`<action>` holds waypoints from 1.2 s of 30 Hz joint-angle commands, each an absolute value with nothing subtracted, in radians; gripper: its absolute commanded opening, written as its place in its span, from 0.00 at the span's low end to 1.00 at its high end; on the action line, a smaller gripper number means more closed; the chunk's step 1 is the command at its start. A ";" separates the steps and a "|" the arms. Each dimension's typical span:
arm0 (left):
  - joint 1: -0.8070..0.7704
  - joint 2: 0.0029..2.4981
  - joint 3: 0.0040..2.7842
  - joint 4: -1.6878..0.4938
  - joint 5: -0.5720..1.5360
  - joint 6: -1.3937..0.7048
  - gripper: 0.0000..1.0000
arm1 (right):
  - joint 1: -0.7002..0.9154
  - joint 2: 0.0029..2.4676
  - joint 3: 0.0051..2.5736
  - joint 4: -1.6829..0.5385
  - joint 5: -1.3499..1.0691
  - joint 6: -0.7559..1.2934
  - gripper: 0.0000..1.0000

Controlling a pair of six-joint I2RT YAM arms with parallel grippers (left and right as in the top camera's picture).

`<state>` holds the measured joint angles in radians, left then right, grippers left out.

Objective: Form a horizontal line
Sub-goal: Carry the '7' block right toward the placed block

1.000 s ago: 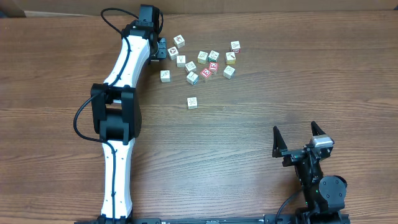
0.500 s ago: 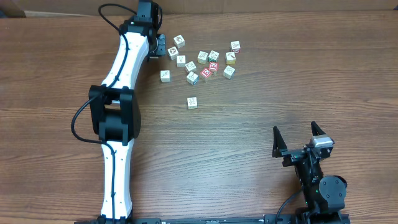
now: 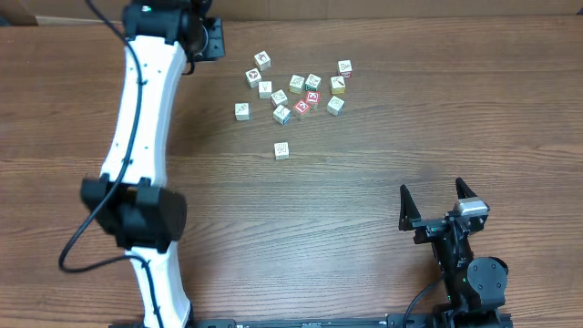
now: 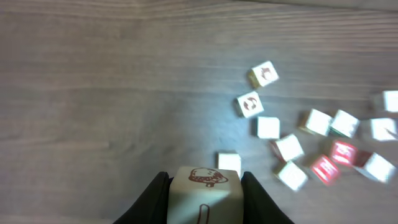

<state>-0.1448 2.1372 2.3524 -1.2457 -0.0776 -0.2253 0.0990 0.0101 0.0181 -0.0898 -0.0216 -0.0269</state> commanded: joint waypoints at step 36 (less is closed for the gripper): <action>-0.773 2.223 2.140 -1.309 -0.343 -0.884 0.14 | 0.103 0.004 0.008 -0.084 -0.021 -0.031 1.00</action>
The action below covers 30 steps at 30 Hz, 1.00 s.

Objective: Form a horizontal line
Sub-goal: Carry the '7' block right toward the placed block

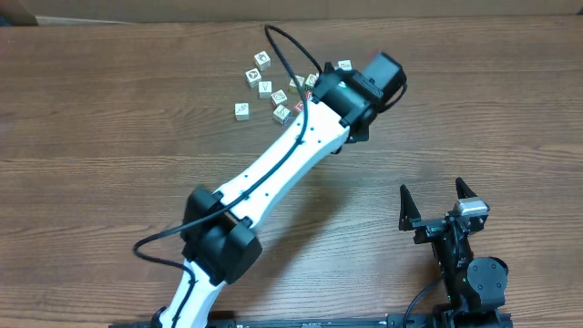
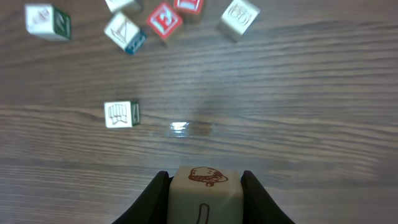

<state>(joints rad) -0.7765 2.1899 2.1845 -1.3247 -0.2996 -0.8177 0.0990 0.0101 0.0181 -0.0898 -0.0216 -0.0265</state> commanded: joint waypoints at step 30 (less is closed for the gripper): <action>-0.715 2.254 1.824 -1.046 -0.340 -0.754 0.11 | 0.103 0.004 0.008 -0.084 -0.020 -0.031 1.00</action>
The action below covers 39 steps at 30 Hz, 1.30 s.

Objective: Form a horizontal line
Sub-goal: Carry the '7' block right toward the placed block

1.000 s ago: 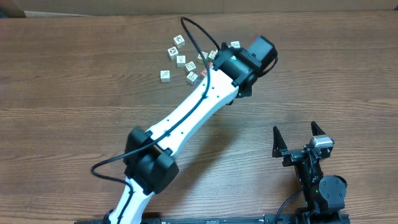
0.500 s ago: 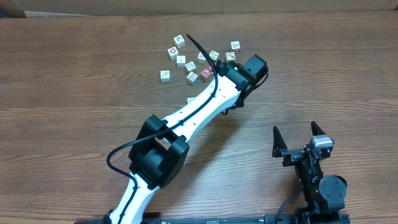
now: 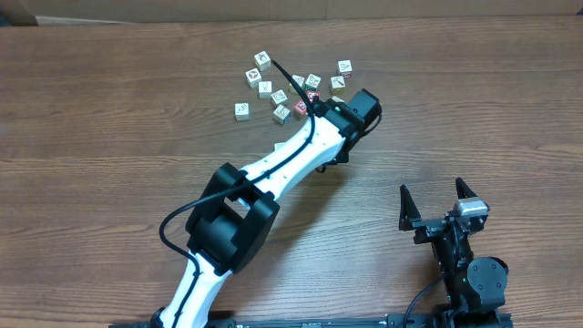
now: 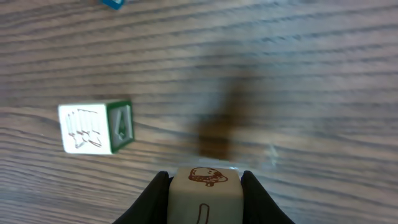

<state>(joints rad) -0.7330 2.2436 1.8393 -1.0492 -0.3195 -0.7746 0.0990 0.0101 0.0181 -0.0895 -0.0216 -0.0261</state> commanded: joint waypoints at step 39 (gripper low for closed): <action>-0.669 2.271 1.848 -0.990 -0.348 -0.693 0.62 | 0.103 0.004 0.008 -0.084 -0.020 -0.031 1.00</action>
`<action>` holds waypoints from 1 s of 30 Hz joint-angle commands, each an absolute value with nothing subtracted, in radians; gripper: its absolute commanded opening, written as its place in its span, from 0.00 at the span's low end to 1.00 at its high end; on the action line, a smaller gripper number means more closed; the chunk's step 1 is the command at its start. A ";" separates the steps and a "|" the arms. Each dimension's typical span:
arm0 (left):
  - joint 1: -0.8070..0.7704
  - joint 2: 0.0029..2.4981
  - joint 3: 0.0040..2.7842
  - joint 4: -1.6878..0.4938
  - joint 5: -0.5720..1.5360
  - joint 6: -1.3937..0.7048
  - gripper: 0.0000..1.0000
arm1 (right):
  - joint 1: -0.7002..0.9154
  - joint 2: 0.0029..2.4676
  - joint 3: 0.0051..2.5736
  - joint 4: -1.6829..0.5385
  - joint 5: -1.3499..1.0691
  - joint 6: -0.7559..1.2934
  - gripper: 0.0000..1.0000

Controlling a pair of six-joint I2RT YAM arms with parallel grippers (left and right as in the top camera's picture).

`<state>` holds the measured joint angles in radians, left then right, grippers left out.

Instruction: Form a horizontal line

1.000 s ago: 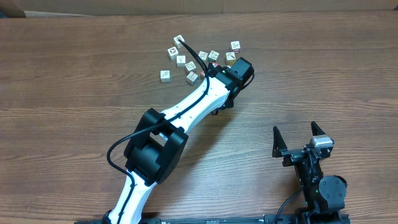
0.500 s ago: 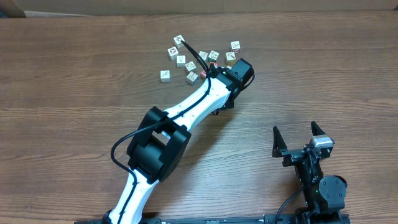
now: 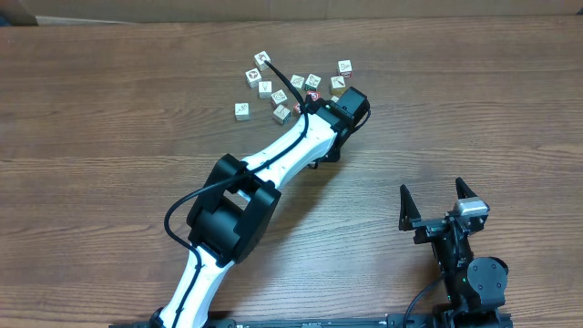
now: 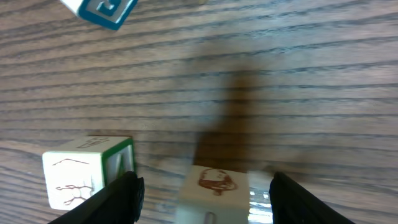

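Note:
A cream block with a brown picture point(image 4: 214, 190) sits on the wooden table, between the spread fingers of my open left gripper point(image 4: 205, 185). Neither finger touches it. Just to its left lies a white block with green edges point(image 4: 81, 177), a small gap apart. In the overhead view my left arm point(image 3: 301, 146) covers both blocks and the gripper itself. Several more lettered blocks point(image 3: 279, 96) lie scattered behind it. My right gripper point(image 3: 434, 193) rests open near the front right, holding nothing.
A blue-lettered block point(image 4: 102, 9) shows at the top of the left wrist view. Scattered blocks reach from a far-left one point(image 3: 241, 110) to a far-right one point(image 3: 344, 66). Bare wood point(image 3: 474, 109) lies to the right of them.
My left gripper has opened and let go of the brown-picture block, which now rests on the table right of the green-edged block. The right arm has not moved.
My left gripper held the brown-picture block at the far left of the cluster. Then it held it over the table in front of the cluster, then low beside the green-edged block. Now the block stands free there.

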<state>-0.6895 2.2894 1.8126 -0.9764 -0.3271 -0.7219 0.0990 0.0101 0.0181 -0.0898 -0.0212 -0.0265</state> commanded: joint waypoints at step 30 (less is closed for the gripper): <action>-0.503 2.223 2.035 -1.311 -0.279 -0.624 0.04 | 0.103 0.004 0.008 -0.084 -0.020 -0.031 1.00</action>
